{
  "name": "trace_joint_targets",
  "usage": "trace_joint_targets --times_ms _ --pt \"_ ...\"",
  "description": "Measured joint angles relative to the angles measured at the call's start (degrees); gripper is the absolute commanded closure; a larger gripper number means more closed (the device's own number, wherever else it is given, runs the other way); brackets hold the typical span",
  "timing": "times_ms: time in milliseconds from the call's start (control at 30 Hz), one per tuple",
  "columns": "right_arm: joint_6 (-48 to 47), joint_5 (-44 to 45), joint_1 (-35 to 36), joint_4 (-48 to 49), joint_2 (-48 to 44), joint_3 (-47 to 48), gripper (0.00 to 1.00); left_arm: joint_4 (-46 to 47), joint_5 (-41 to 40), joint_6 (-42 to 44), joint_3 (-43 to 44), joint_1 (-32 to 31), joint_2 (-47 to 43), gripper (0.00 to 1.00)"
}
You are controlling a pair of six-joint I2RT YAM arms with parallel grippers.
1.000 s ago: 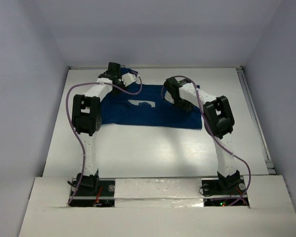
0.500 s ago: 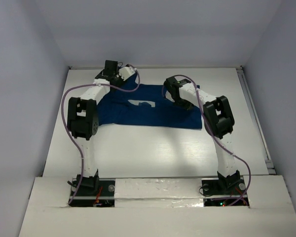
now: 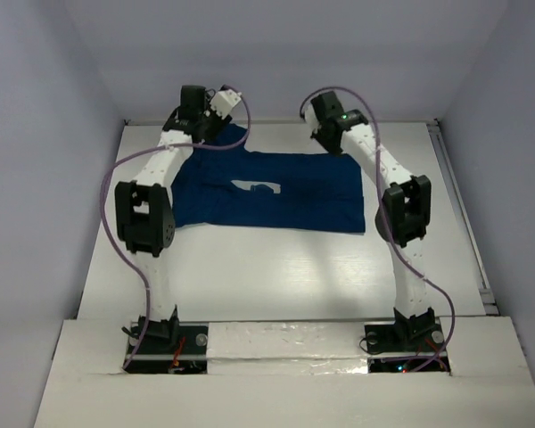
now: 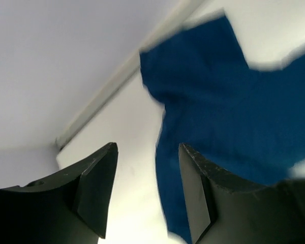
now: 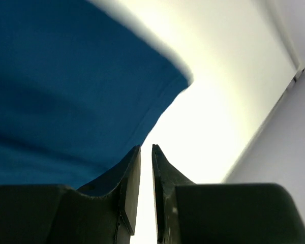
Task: Fold and stack the t-shirts
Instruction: Fold the flattened tshirt in 1/3 of the way
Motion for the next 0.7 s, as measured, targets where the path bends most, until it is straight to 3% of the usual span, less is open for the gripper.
trace_joint_targets --times_ms 133,233,267,367,467,500,700 --pt "5.2 -8.2 -5.5 0.0 1.4 11.6 0.8 -6.7 2.9 -5.0 18.9 0.3 12.0 0.5" --pt "7.8 -15.1 -9.9 -0.5 1.6 15.2 0.87 -9.9 4.2 -7.8 27.8 0.4 18.8 0.5" --pt "8.3 -17.5 -11.0 -1.3 1.5 15.1 0.93 -10.9 4.6 -8.4 27.9 0.4 19.4 0.51" --pt "9.1 -25.6 -12.4 -2.7 0.4 9.4 1.0 -12.4 6.6 -9.4 22.1 0.5 18.2 0.69" --pt "8.4 -31.3 -10.7 -5.1 -1.8 -0.5 1.0 -13.0 8.9 -8.7 9.5 0.5 12.6 0.96" --pt "7.9 -32.4 -9.4 -5.1 -3.1 -4.6 1.0 -13.9 9.6 -8.1 5.4 0.7 10.4 1.0" --pt "6.0 -35.8 -0.8 -5.4 -11.2 -18.5 1.0 -14.9 14.6 -5.3 -13.0 1.3 -5.9 1.0"
